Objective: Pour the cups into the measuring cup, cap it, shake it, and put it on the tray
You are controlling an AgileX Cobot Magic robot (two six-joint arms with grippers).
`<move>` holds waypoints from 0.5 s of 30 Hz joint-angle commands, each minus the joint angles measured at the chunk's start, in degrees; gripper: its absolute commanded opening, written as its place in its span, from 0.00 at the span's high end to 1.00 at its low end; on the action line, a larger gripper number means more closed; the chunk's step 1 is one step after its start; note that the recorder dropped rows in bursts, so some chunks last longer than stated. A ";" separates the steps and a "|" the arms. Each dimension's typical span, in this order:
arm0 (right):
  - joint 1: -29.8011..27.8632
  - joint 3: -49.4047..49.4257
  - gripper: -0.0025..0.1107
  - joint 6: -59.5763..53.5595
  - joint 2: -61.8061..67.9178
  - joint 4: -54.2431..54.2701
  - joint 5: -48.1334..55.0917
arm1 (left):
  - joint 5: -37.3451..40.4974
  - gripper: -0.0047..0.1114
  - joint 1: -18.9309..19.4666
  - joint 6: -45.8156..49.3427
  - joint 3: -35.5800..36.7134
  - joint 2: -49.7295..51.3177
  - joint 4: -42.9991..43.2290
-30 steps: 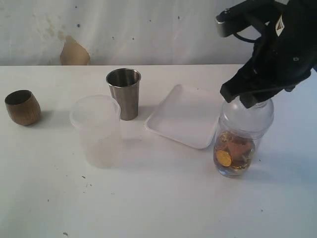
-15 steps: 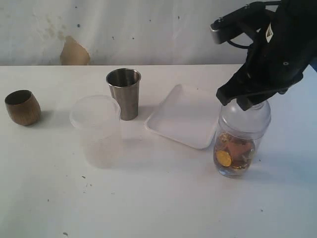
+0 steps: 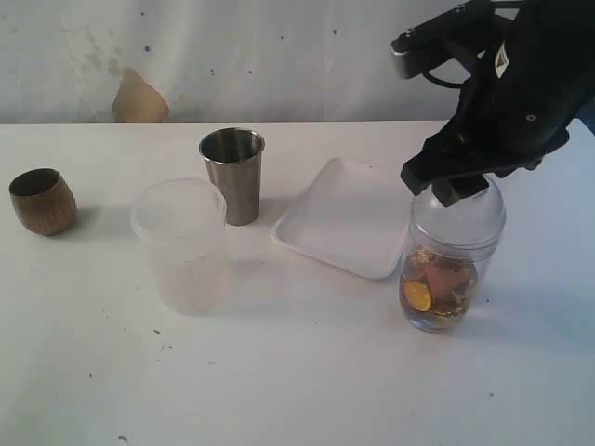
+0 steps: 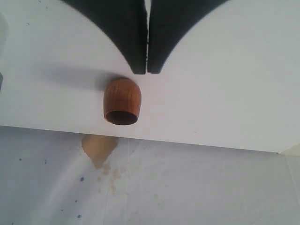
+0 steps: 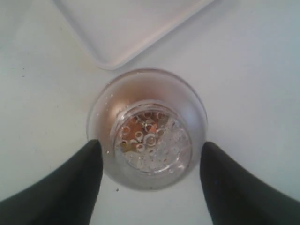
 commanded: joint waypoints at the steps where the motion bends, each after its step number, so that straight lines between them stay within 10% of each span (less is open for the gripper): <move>1: -0.50 -1.23 0.50 0.02 -0.94 -0.06 -0.02 | -0.75 0.95 0.03 -0.03 0.22 -0.27 0.20; 15: -0.50 0.10 0.98 5.67 -3.97 -5.84 -4.61 | -0.75 0.95 0.03 -0.03 0.22 -0.27 0.20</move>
